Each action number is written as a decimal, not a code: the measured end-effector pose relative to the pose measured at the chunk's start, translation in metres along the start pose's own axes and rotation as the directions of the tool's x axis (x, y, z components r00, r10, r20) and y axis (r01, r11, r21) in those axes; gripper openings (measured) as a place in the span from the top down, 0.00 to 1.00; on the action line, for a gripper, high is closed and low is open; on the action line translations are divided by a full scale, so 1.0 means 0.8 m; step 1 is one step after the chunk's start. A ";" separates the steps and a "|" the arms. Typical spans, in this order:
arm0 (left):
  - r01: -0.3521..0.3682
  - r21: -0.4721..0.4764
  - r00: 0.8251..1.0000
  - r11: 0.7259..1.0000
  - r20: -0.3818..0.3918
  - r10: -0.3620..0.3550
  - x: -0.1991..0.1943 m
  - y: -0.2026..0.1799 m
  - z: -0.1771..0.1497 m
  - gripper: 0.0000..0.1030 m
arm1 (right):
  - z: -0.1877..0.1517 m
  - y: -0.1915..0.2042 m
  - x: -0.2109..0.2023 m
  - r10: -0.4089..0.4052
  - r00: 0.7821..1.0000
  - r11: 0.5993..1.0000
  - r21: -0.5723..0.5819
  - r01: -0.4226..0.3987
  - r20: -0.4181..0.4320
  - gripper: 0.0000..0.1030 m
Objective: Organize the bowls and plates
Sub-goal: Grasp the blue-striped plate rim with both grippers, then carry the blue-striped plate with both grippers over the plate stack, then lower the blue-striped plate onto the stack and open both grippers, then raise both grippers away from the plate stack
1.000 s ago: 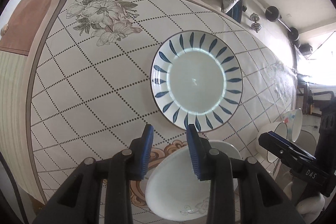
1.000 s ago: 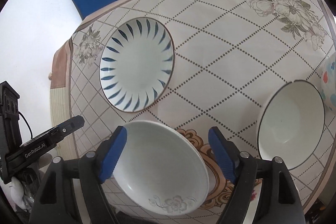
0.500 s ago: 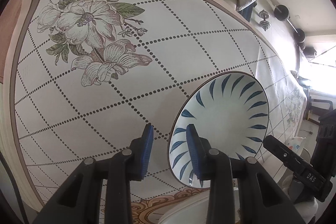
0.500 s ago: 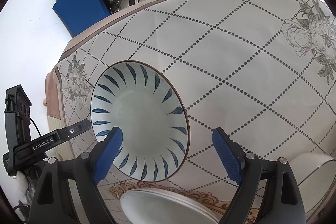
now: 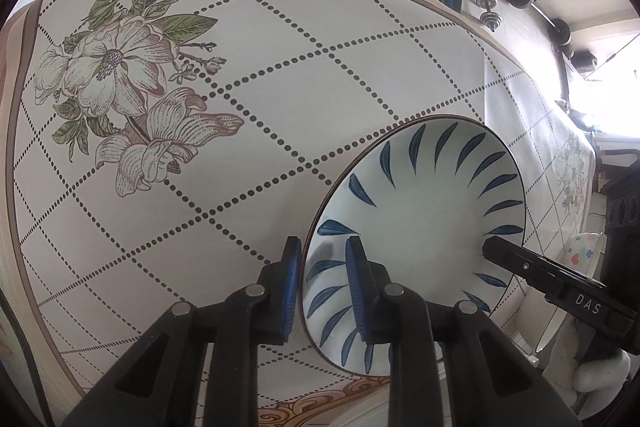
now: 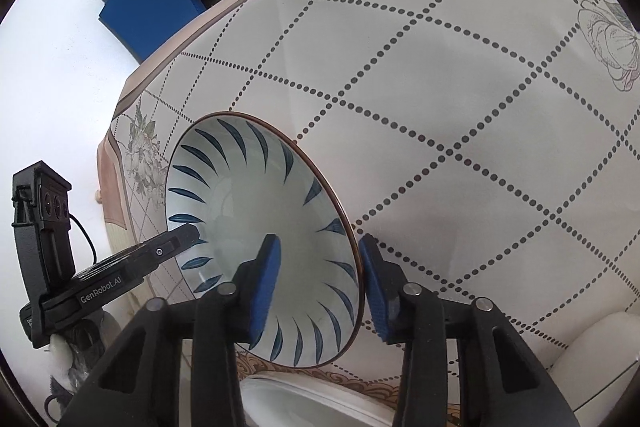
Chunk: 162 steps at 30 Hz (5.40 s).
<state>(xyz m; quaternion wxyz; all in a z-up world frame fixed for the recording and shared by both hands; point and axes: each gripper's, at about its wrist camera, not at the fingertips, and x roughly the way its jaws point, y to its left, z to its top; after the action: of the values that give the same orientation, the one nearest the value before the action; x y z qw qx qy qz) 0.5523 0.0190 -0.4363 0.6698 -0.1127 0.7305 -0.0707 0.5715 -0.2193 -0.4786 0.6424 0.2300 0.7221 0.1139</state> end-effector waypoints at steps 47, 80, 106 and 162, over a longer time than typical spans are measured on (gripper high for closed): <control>-0.058 0.165 0.984 0.985 0.175 0.029 -0.124 -0.064 -0.179 0.86 | -0.171 -0.012 -0.140 0.016 0.990 0.995 -0.103 -0.001 0.142 0.85; -0.165 0.183 0.986 0.969 -0.005 0.168 0.002 -0.066 -0.286 0.86 | -0.282 -0.067 -0.046 -0.110 0.994 0.987 -0.119 0.111 0.013 0.85; -0.131 0.104 0.987 0.986 -0.077 0.140 0.005 -0.051 -0.256 0.84 | -0.262 -0.059 -0.036 -0.108 0.992 0.994 -0.022 0.107 -0.069 0.73; -0.289 0.058 0.847 0.956 0.481 0.227 -0.272 -0.132 -0.464 0.23 | -0.503 0.082 -0.323 -0.281 0.814 0.910 -0.128 0.394 0.508 0.03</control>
<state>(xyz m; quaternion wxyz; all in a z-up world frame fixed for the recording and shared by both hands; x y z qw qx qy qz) 0.2076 -0.0444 -0.1655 0.8356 0.0162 0.5491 0.0027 0.2074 -0.2331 -0.1628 0.8325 0.0433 0.5520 0.0187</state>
